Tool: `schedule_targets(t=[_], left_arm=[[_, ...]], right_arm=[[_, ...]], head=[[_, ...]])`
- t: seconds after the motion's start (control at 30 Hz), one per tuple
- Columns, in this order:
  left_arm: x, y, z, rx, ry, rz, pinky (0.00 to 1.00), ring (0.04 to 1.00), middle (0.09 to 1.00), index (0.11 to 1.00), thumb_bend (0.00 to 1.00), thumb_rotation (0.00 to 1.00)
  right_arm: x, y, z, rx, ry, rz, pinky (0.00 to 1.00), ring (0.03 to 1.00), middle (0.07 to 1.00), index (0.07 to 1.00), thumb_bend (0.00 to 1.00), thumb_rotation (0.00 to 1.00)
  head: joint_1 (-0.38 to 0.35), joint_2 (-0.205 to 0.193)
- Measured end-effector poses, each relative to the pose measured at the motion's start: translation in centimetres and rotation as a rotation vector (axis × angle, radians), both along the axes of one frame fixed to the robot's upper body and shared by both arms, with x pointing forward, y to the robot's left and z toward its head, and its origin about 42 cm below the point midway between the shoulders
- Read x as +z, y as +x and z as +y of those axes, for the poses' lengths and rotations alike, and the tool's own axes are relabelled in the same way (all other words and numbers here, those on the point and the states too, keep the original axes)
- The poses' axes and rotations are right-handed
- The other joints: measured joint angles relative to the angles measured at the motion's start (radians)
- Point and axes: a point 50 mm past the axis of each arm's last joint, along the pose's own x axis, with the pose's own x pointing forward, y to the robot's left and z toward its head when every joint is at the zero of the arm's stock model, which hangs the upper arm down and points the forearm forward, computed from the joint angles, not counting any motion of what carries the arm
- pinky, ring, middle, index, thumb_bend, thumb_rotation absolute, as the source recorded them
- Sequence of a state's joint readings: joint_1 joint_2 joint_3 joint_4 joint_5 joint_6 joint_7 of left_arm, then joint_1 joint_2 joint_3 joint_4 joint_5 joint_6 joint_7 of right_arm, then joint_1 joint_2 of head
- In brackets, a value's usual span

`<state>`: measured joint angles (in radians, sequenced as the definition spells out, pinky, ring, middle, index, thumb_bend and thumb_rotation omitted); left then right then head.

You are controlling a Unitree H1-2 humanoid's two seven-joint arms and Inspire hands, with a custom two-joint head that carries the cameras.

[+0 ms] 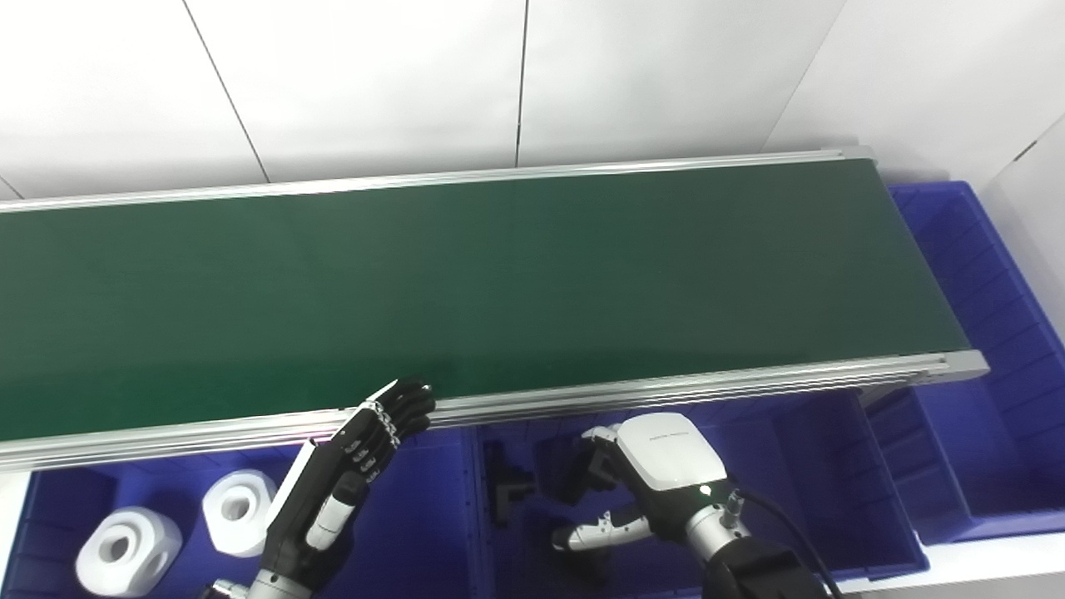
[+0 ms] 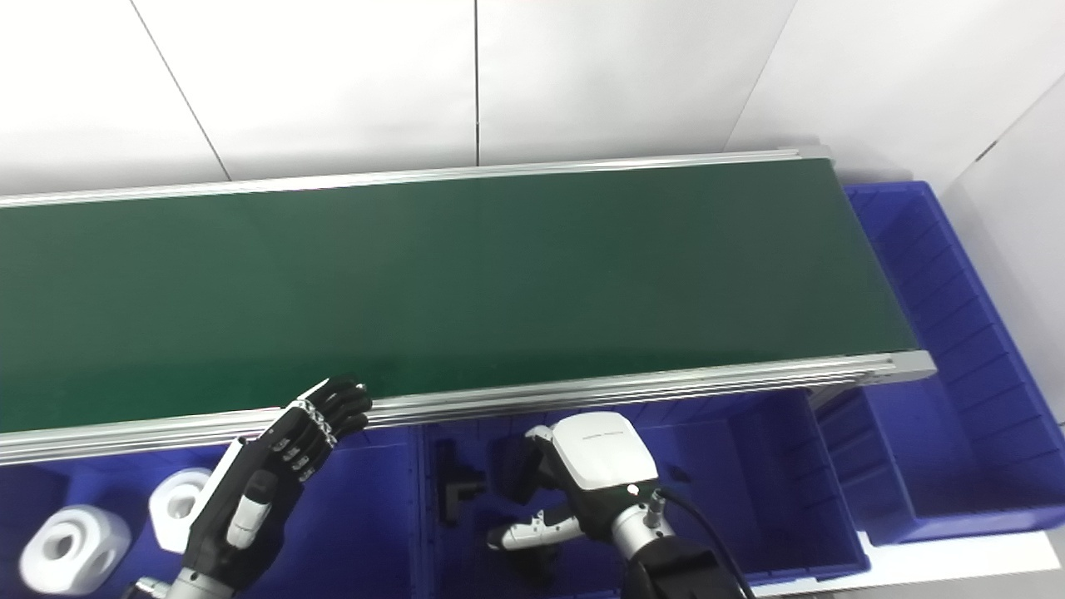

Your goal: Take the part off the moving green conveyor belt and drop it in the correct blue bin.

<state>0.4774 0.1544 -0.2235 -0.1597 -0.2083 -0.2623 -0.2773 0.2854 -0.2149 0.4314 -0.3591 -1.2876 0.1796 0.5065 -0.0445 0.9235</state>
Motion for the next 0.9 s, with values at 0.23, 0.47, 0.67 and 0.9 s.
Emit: schedule_targets(t=[0.23, 0.47, 0.67, 0.9], left_arm=[[0.0, 0.0, 0.0, -0.006, -0.002, 0.000, 0.89, 0.880, 0.879, 0.858, 0.81, 0.84], [-0.2, -0.1, -0.3, -0.007, -0.006, 0.007, 0.88, 0.878, 0.870, 0.845, 0.77, 0.80], [-0.9, -0.2, -0.8, -0.010, -0.013, 0.028, 0.89, 0.893, 0.883, 0.848, 0.77, 0.81], [-0.9, 0.0, -1.3, -0.009, -0.025, 0.003, 0.90, 0.900, 0.893, 0.853, 0.76, 0.81]], right_arm=[[0.5, 0.2, -0.7, -0.012, 0.053, -0.004, 0.49, 0.615, 0.697, 0.715, 0.81, 0.89], [2.2, -0.2, -0.9, 0.013, 0.500, -0.122, 0.41, 0.497, 0.564, 0.633, 0.72, 0.78], [3.4, -1.1, -0.6, 0.072, 0.894, -0.226, 0.44, 0.518, 0.579, 0.628, 0.70, 0.83], [1.9, -1.2, 0.7, 0.075, 1.193, -0.170, 0.65, 0.704, 0.730, 0.733, 0.82, 0.98]], head=[[0.020, -0.003], [0.100, -0.025], [0.135, -0.043], [0.150, -0.072]])
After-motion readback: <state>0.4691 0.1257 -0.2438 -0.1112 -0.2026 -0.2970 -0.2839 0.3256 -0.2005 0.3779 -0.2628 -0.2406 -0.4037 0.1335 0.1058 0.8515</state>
